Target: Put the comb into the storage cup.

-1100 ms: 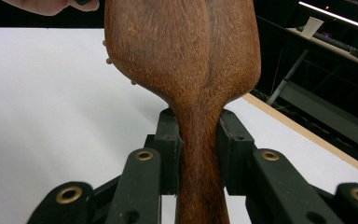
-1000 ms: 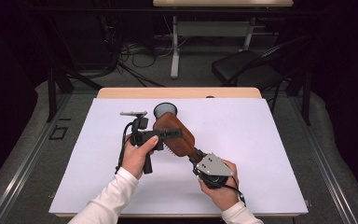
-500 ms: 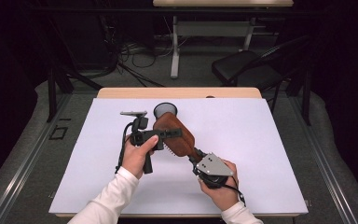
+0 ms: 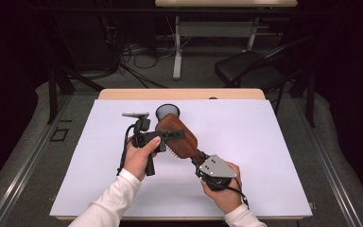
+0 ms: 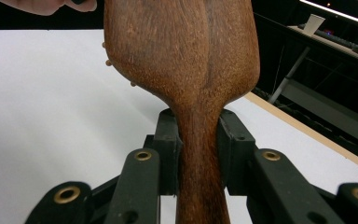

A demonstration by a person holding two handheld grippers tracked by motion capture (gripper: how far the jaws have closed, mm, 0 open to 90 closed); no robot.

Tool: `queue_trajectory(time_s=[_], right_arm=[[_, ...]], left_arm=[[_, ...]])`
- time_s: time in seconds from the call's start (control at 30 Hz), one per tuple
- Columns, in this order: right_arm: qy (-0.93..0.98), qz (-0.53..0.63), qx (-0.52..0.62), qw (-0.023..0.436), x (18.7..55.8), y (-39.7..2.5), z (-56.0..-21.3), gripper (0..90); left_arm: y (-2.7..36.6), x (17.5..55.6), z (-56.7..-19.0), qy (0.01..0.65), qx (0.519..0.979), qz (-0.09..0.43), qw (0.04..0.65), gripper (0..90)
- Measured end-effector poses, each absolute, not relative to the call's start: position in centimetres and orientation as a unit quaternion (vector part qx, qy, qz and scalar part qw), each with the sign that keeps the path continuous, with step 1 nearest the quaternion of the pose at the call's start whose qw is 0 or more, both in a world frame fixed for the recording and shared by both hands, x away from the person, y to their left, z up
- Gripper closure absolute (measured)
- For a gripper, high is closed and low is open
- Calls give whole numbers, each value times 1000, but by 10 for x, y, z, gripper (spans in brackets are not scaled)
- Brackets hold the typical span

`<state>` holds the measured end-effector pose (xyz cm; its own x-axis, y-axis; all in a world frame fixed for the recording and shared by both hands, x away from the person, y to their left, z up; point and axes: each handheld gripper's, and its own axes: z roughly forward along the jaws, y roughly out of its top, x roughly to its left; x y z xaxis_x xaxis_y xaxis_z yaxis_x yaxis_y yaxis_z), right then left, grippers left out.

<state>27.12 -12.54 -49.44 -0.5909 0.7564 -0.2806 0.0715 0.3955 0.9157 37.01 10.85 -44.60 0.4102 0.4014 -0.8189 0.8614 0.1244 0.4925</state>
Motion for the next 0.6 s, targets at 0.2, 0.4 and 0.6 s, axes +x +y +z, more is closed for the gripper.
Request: queue_trajectory(time_s=[0.2, 0.4, 0.6], right_arm=[[753, 479, 276, 357, 271, -125, -494, 712], [753, 480, 278, 354, 272, -126, -494, 701], [753, 483, 281, 349, 273, -127, -494, 684]], left_arm=[[109, 371, -446, 503, 629, -208, 555, 512], [109, 371, -447, 506, 627, -208, 555, 513], [109, 372, -447, 506, 629, -204, 554, 513]])
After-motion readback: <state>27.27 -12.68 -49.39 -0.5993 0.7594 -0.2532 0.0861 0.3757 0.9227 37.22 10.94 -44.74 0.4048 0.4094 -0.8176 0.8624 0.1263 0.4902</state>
